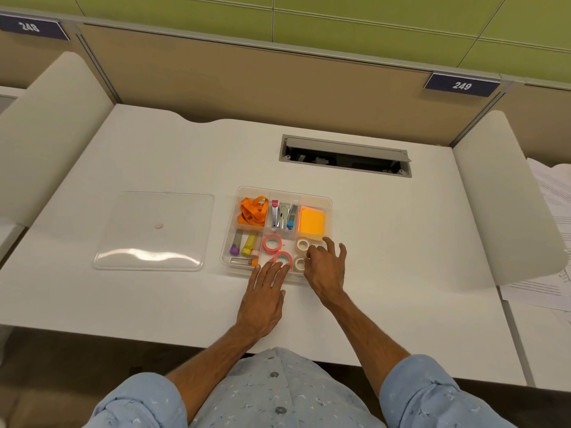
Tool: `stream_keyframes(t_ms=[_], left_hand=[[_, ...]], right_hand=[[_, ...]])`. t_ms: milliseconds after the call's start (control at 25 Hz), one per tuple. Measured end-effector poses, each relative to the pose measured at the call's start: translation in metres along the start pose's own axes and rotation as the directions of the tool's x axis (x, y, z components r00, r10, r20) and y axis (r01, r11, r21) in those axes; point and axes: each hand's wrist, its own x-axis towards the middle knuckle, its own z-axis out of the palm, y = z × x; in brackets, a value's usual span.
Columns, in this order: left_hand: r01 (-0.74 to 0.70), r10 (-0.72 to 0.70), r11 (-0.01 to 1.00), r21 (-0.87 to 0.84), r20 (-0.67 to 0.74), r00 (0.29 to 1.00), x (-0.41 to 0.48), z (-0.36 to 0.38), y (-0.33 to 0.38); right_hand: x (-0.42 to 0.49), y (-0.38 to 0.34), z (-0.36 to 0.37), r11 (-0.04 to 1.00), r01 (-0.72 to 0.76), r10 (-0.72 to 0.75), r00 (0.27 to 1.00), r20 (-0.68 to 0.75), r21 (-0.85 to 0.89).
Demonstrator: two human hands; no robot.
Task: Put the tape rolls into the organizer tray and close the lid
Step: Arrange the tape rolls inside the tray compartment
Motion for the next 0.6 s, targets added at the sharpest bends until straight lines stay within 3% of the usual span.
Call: stream_keyframes(t_ms=[360, 600], left_hand=[[0.001, -0.001, 1.0, 0.024, -0.008, 1.0, 0.0015, 0.0021, -0.0004], [-0.046, 0.055, 0.996, 0.077, -0.119, 0.991, -0.0009, -0.0029, 0.0008]], right_hand=[[0.0017, 0.0034, 0.0001, 1.0, 0.009, -0.009, 0.999, 0.039, -0.006], [0.005, 0.0044, -0.0017, 0.999, 0.015, -0.017, 0.998, 0.059, 0.041]])
